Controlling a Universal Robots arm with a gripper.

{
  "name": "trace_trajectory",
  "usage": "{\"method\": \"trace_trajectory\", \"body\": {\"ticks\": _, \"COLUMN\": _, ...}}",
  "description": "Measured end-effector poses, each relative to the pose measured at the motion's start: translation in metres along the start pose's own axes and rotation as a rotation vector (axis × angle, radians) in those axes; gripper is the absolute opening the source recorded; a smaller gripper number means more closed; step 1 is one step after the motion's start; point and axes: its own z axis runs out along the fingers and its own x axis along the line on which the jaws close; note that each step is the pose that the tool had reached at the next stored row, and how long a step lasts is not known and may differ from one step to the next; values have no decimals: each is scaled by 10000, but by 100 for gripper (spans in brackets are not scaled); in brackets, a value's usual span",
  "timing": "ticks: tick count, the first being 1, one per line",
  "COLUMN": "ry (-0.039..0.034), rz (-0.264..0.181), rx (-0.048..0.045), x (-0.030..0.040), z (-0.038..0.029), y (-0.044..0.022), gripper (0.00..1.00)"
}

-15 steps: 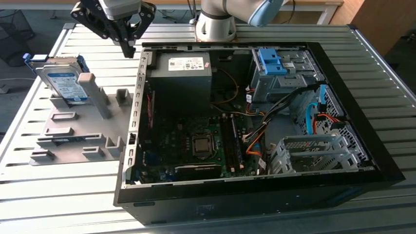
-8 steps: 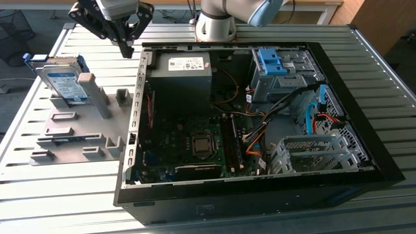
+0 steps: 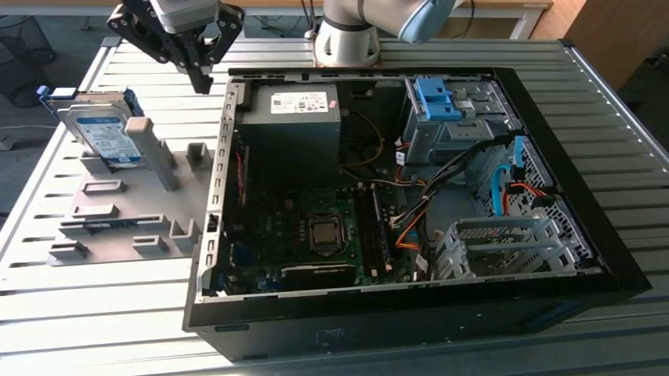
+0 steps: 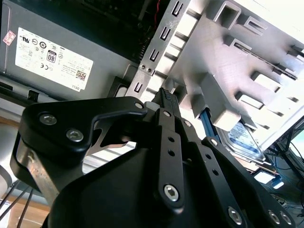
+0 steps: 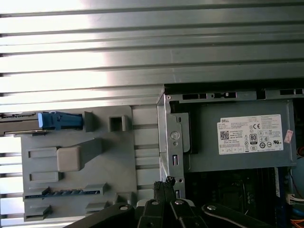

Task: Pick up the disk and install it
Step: 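Reach for the disk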

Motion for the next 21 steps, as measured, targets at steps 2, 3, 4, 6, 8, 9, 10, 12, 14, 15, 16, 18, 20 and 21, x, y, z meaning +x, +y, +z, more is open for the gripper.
{"method": "trace_trajectory", "body": {"ticks": 2, "ry": 0, "rz": 0, "rx": 0, "x": 7, "z": 1, "y": -1, "gripper": 11}}
{"method": "trace_trajectory", "body": {"ticks": 3, "ry": 0, "rz": 0, "rx": -1, "x": 10, "z": 1, "y": -1, "gripper": 11}}
{"method": "trace_trajectory", "body": {"ticks": 4, "ry": 0, "rz": 0, "rx": -1, "x": 13, "z": 2, "y": -1, "gripper": 11}}
{"method": "trace_trajectory", "body": {"ticks": 6, "ry": 0, "rz": 0, "rx": 0, "x": 20, "z": 2, "y": -2, "gripper": 11}}
{"method": "trace_trajectory", "body": {"ticks": 8, "ry": 0, "rz": 0, "rx": -1, "x": 26, "z": 3, "y": -2, "gripper": 11}}
{"method": "trace_trajectory", "body": {"ticks": 9, "ry": 0, "rz": 0, "rx": 0, "x": 29, "z": 4, "y": -2, "gripper": 11}}
{"method": "trace_trajectory", "body": {"ticks": 10, "ry": 0, "rz": 0, "rx": 0, "x": 32, "z": 4, "y": -3, "gripper": 11}}
{"method": "trace_trajectory", "body": {"ticks": 12, "ry": 0, "rz": 0, "rx": -1, "x": 38, "z": 5, "y": -3, "gripper": 11}}
{"method": "trace_trajectory", "body": {"ticks": 14, "ry": 0, "rz": 0, "rx": 0, "x": 43, "z": 5, "y": -3, "gripper": 11}}
{"method": "trace_trajectory", "body": {"ticks": 15, "ry": 0, "rz": 0, "rx": -1, "x": 45, "z": 6, "y": -4, "gripper": 11}}
{"method": "trace_trajectory", "body": {"ticks": 16, "ry": 0, "rz": 0, "rx": 0, "x": 48, "z": 6, "y": -4, "gripper": 11}}
{"method": "trace_trajectory", "body": {"ticks": 18, "ry": 0, "rz": 0, "rx": -1, "x": 53, "z": 7, "y": -4, "gripper": 11}}
{"method": "trace_trajectory", "body": {"ticks": 20, "ry": 0, "rz": 0, "rx": -1, "x": 58, "z": 8, "y": -5, "gripper": 11}}
{"method": "trace_trajectory", "body": {"ticks": 21, "ry": 0, "rz": 0, "rx": -1, "x": 61, "z": 8, "y": -5, "gripper": 11}}
